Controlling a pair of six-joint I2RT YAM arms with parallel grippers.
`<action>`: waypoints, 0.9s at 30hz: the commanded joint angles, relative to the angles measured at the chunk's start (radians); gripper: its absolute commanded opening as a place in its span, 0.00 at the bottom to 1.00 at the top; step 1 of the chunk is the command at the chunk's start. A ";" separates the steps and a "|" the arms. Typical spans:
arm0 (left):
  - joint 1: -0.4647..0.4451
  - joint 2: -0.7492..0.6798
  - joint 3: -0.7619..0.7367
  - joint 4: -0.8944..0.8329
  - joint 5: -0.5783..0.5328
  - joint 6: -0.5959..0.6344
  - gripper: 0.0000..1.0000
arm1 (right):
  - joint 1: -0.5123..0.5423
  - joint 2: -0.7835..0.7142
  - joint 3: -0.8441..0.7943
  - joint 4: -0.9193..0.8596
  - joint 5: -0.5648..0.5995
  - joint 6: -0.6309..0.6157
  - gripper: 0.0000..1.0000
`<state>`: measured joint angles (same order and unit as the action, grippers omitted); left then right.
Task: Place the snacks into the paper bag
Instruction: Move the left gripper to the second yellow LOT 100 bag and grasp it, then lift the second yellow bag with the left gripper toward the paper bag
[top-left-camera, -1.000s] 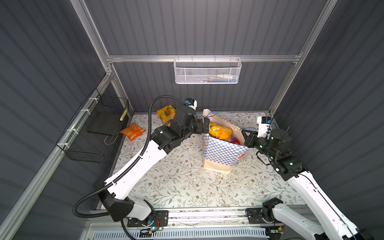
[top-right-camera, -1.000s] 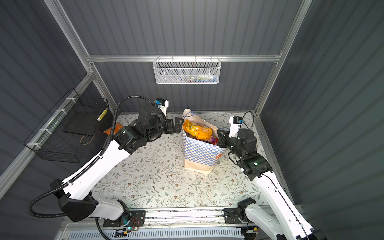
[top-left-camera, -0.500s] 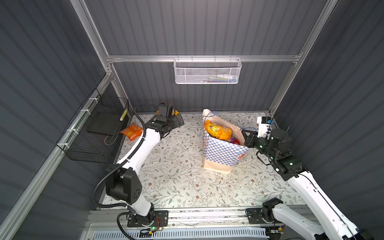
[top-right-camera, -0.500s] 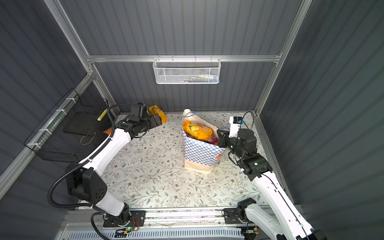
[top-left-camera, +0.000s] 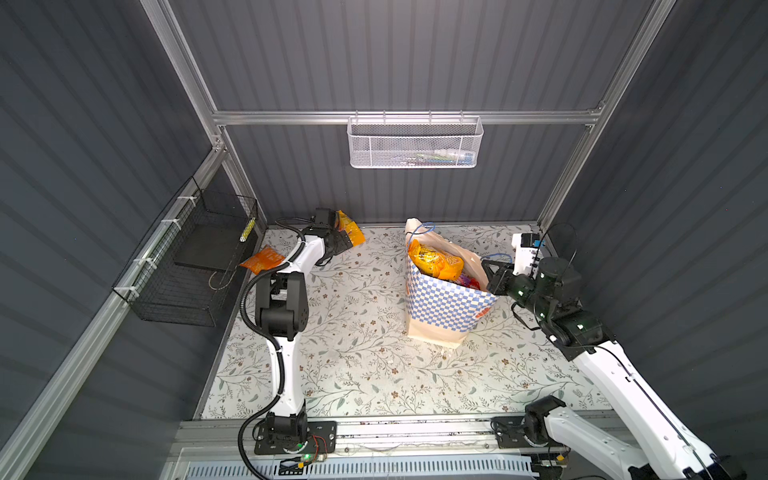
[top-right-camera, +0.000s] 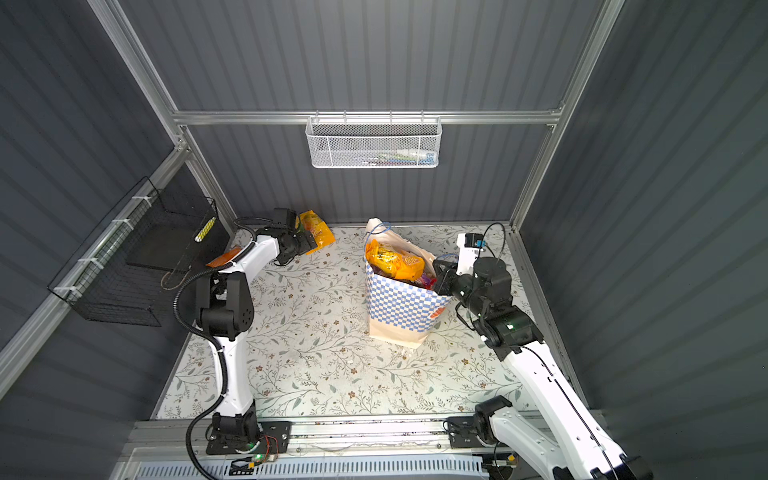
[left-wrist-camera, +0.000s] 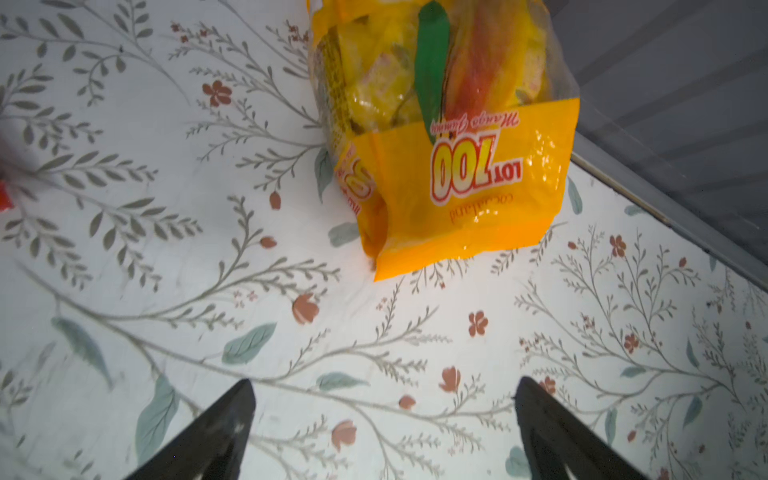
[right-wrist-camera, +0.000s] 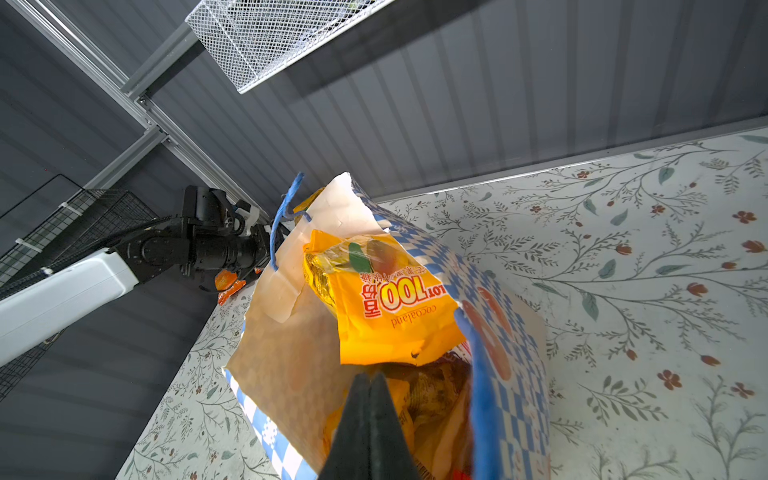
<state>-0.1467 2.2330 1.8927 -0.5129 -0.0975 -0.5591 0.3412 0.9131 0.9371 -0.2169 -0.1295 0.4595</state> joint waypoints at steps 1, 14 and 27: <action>0.008 0.069 0.094 -0.010 0.015 0.025 0.95 | 0.003 0.006 0.016 0.004 0.001 -0.012 0.03; 0.026 0.306 0.324 0.021 0.013 0.016 0.69 | 0.003 0.023 0.017 0.007 0.002 -0.018 0.03; 0.051 0.368 0.359 0.022 -0.006 0.032 0.36 | 0.004 0.018 0.019 0.002 -0.004 -0.017 0.03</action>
<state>-0.1143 2.5633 2.2322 -0.4843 -0.0849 -0.5449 0.3412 0.9306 0.9371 -0.2131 -0.1310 0.4591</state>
